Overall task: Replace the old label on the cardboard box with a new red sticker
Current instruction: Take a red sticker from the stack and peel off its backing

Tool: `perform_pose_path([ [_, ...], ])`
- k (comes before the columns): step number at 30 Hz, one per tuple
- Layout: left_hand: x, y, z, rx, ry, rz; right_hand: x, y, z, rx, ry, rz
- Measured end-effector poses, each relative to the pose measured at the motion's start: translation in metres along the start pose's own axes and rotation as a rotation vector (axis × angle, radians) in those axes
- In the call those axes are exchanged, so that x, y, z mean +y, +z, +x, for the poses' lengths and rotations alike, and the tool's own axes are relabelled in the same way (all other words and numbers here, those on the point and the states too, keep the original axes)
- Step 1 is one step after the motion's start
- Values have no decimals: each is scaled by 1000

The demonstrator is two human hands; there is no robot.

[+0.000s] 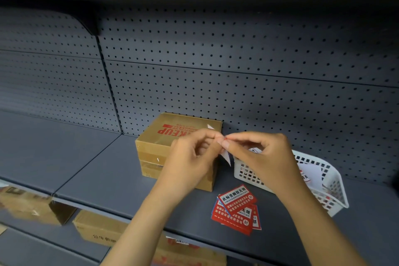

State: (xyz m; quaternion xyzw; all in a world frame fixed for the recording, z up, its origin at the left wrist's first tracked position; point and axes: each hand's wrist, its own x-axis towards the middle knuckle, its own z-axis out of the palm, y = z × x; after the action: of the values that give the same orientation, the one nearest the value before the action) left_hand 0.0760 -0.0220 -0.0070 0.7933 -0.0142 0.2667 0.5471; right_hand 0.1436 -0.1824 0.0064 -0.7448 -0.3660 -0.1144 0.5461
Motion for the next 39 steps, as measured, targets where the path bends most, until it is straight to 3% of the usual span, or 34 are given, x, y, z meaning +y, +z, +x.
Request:
perform_pose_path([
  [4, -2, -3, 2, 30, 130, 299, 6, -1, 2, -42, 65, 5],
  [12, -1, 4, 9, 85, 216, 424, 10, 3, 8, 53, 126, 9],
  [19, -3, 12, 22, 158, -31, 215, 17, -23, 15, 233, 381, 207],
  [27, -14, 53, 59, 101, -172, 369, 34, -101, 3, 442, 548, 160],
  [35, -29, 118, 76, -42, -288, 380, 41, -170, -11, 676, 520, 158],
  [39, -30, 145, 79, -133, -259, 382, 41, -183, -16, 741, 488, 175],
])
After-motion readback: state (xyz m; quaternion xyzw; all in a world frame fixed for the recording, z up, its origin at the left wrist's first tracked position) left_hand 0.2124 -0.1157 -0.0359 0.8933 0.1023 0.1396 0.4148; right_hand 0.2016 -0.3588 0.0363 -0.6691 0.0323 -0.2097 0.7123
